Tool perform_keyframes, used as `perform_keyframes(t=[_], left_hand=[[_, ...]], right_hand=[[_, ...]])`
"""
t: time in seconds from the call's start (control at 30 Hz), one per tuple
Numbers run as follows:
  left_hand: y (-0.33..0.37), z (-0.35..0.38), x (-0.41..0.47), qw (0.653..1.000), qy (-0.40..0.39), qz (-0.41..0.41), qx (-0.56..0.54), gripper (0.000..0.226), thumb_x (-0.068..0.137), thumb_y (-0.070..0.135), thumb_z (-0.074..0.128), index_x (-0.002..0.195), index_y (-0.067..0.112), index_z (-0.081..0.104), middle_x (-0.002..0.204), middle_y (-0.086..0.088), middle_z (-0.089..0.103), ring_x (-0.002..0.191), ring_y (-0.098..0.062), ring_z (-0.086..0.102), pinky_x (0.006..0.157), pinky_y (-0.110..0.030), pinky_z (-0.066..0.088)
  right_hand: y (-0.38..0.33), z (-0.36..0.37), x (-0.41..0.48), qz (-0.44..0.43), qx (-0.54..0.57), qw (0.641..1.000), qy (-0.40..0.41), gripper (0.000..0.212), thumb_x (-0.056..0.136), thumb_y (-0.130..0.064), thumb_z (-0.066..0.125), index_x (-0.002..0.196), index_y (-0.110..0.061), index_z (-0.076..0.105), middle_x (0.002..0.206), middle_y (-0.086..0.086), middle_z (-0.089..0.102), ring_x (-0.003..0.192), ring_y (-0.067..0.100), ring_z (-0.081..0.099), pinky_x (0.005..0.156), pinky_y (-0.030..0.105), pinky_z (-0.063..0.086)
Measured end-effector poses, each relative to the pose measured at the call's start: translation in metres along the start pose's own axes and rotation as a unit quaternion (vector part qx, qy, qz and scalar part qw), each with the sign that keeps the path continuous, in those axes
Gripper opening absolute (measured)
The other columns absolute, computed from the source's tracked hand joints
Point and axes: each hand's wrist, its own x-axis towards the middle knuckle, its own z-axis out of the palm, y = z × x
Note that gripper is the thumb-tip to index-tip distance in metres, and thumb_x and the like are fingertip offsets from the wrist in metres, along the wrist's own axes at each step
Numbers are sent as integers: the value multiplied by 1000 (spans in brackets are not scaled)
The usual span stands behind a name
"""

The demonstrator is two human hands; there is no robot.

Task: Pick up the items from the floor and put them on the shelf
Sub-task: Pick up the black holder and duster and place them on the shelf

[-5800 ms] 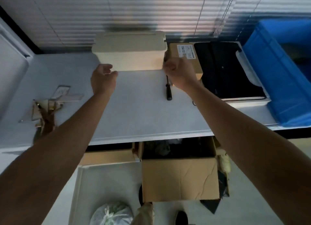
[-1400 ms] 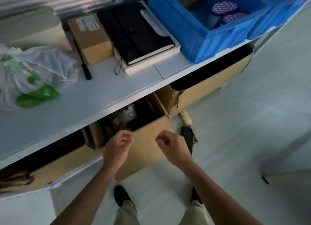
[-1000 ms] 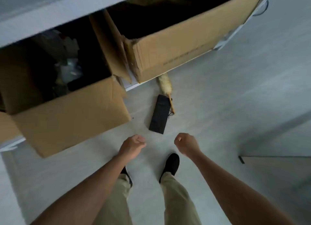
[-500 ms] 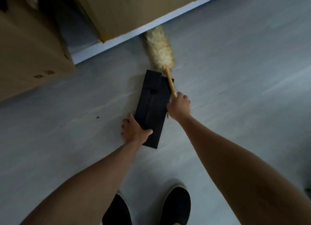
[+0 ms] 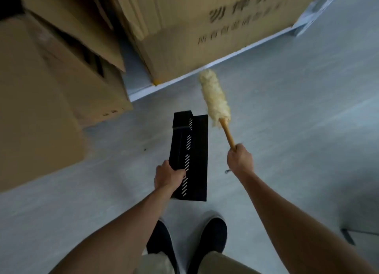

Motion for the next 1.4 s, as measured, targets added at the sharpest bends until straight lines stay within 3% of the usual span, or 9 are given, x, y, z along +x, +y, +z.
perform_keyframes(t=[0.17,0.37,0.67,0.83,0.93,1.03,1.1,1.27,1.4], left_hand=[[27,-94,-184,996,-60,-17,-70,53,67,36,69,116,19,58,107,-2,67,95,-25,64,87,-38,54],[34,-181,-377,983,-100,28,-152,47,73,30,70,117,19,59,110,-1,68,98,-22,64,86,-36,51],[9,-270,-542,912,-34,53,-406,58,54,29,78,110,19,63,104,-5,74,94,-28,71,91,-48,55],[-11,-327,-575,820,26,69,-568,82,43,37,83,119,14,61,108,-8,74,96,-31,72,91,-51,56],[-26,-367,-590,773,67,92,-624,78,56,42,84,124,11,60,114,-8,72,100,-30,70,93,-49,56],[-47,-406,-592,736,81,122,-661,53,80,39,79,122,12,62,115,-5,71,105,-26,69,96,-46,54],[-64,-433,-586,720,62,145,-676,55,80,42,79,124,13,63,118,-2,72,107,-23,69,97,-44,54],[-118,-518,-551,734,19,117,-669,45,87,38,72,123,14,62,113,-5,72,106,-24,67,81,-37,54],[-173,-603,-514,750,119,71,-646,46,87,32,74,125,11,58,125,-9,65,112,-28,60,89,-38,47]], right_hand=[[-1,-115,-185,30,62,998,-8,16,93,-20,46,89,-9,57,80,8,61,62,20,54,49,27,35],[-8,-222,-378,9,182,983,-31,17,87,-23,61,76,-10,58,58,0,46,53,18,42,56,34,36],[-88,-308,-539,-209,296,926,-108,26,92,-31,65,85,-7,72,51,-3,36,42,11,31,42,26,26],[-164,-310,-605,-349,258,890,-137,29,84,-44,74,87,-15,74,50,-9,45,44,7,39,45,23,32],[-205,-297,-633,-398,201,888,-114,32,70,-52,83,82,-25,72,57,-13,63,53,5,56,51,27,47],[-247,-275,-656,-417,152,890,-105,23,81,-27,79,69,-25,59,49,-13,50,43,2,43,46,22,37],[-277,-257,-667,-426,147,887,-99,22,84,-20,76,71,-24,59,54,-9,49,43,3,43,47,21,38],[-359,-209,-689,-439,165,878,-94,14,88,-19,73,77,-21,65,57,-1,50,50,10,45,43,15,36],[-422,-176,-690,-427,161,883,-111,17,88,-19,74,86,-5,65,63,7,51,57,19,47,54,33,40]])
